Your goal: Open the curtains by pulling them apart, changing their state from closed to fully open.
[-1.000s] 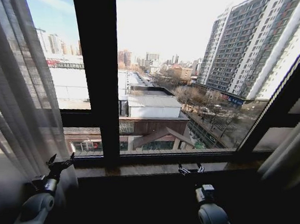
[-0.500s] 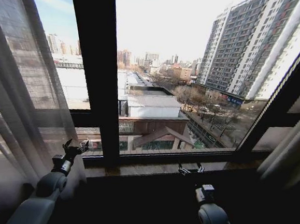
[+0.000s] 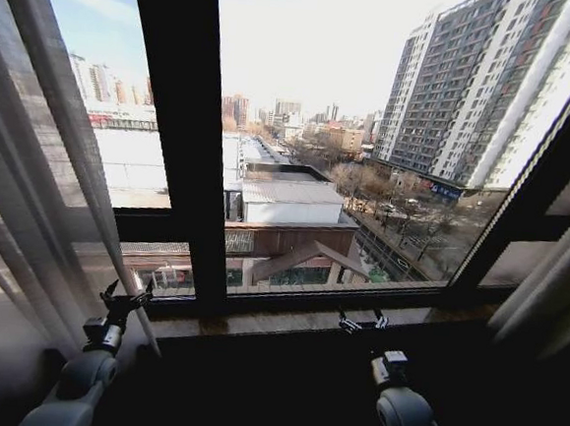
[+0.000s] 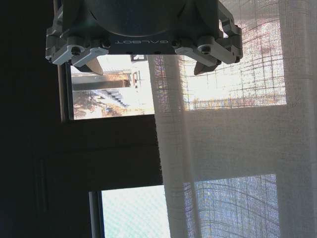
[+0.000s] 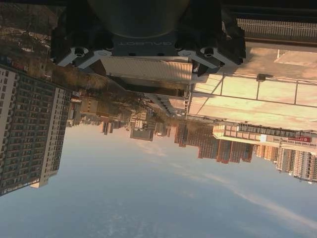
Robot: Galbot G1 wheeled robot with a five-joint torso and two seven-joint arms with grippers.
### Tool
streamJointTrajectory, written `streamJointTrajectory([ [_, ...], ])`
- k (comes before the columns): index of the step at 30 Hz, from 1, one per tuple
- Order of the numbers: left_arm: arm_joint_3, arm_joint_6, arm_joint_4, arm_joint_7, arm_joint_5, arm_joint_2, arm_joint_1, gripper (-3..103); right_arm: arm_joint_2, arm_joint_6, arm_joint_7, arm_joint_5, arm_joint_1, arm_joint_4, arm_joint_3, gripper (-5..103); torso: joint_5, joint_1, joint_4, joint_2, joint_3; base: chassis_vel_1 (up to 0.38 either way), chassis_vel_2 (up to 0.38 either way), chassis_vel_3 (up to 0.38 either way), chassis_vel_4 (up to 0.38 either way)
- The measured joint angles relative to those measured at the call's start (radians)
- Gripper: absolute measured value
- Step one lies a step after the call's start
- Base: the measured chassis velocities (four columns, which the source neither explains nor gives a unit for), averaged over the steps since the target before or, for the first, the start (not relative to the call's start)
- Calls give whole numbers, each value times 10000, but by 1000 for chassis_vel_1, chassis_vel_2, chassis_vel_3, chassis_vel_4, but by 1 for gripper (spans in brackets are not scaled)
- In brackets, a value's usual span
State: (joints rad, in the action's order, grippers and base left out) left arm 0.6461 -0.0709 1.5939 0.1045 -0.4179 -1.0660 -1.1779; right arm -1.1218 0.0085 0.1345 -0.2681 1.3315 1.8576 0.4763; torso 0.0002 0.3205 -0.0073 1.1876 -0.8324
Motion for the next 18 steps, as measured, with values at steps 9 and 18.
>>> streamJointTrajectory([
  [9, -253, 297, -1160, -118, -388, 541, 1321, 102, 0, 0, 0, 0, 0, 0, 0, 100, 0, 1, -4, -1, 0, 0, 0, 0, 0],
  [18, -246, 292, -1469, -412, -724, 472, 1425, 77, 0, 0, 0, 0, 0, 0, 0, 100, -2, 0, -1, 0, 0, 0, 0, 0, 0],
])
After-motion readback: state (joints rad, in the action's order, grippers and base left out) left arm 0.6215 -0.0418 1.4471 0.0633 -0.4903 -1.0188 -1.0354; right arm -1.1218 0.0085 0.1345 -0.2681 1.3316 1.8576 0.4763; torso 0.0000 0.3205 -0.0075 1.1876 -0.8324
